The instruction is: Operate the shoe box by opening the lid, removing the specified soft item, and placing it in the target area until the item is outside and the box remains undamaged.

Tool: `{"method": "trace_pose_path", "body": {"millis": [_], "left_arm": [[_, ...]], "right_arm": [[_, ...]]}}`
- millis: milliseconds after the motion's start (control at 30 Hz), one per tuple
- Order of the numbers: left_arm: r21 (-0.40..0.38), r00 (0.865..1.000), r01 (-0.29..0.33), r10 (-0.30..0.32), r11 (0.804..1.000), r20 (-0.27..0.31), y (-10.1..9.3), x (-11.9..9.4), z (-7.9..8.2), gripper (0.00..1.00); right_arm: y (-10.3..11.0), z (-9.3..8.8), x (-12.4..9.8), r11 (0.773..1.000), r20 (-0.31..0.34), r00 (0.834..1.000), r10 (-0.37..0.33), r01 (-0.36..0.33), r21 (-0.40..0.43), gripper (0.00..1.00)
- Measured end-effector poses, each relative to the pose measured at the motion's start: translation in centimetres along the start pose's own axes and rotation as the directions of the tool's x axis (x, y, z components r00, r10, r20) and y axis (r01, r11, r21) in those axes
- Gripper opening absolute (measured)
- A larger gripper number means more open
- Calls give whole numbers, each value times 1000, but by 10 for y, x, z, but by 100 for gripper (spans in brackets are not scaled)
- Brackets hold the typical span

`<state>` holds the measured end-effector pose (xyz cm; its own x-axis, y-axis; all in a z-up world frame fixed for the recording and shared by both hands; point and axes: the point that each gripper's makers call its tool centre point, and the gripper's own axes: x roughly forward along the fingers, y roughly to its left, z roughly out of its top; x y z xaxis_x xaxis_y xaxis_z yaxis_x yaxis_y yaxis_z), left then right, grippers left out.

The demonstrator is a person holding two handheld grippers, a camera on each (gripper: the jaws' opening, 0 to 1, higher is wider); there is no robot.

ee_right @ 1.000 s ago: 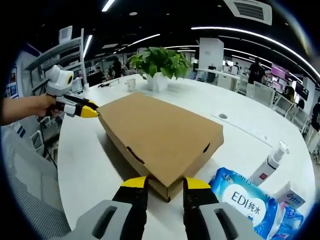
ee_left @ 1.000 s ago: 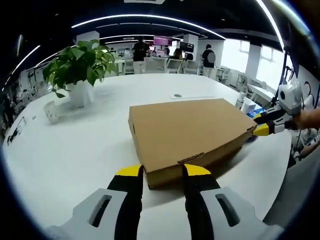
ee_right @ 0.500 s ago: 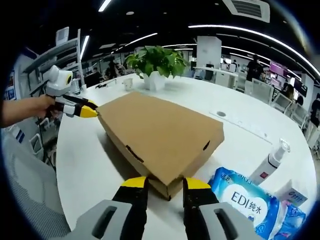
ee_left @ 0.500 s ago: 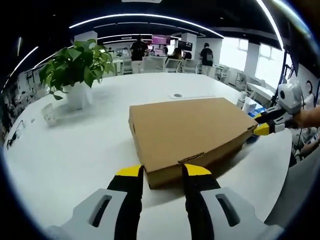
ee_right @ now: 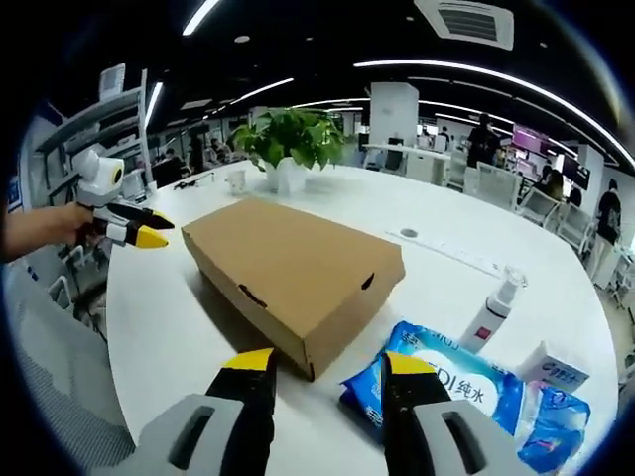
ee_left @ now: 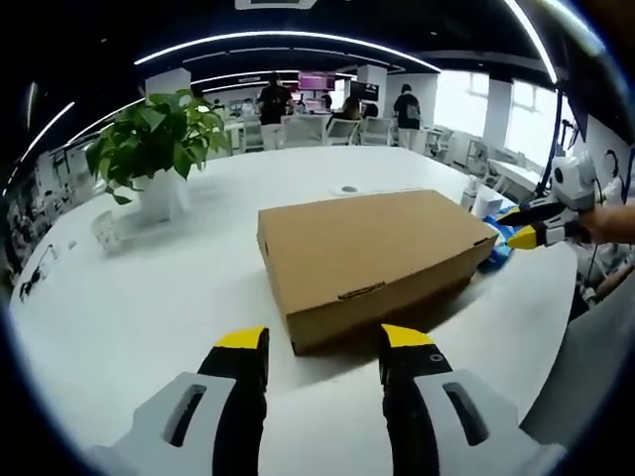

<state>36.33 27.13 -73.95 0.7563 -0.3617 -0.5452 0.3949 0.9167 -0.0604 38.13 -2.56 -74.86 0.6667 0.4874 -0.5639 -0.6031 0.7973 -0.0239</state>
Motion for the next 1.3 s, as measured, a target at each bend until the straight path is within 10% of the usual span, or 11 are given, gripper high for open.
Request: {"method": "trace_pose_path", "body": {"millis": [667, 1300], "left_arm": [[27, 992, 66, -68, 997, 110, -51, -58, 21, 75], [60, 989, 80, -86, 995, 119, -82, -99, 3, 99]], "right_arm": [[-21, -35, -95, 990, 23, 990, -138, 137, 34, 74], [-11, -47, -141, 981, 65, 979, -193, 192, 26, 98]]}}
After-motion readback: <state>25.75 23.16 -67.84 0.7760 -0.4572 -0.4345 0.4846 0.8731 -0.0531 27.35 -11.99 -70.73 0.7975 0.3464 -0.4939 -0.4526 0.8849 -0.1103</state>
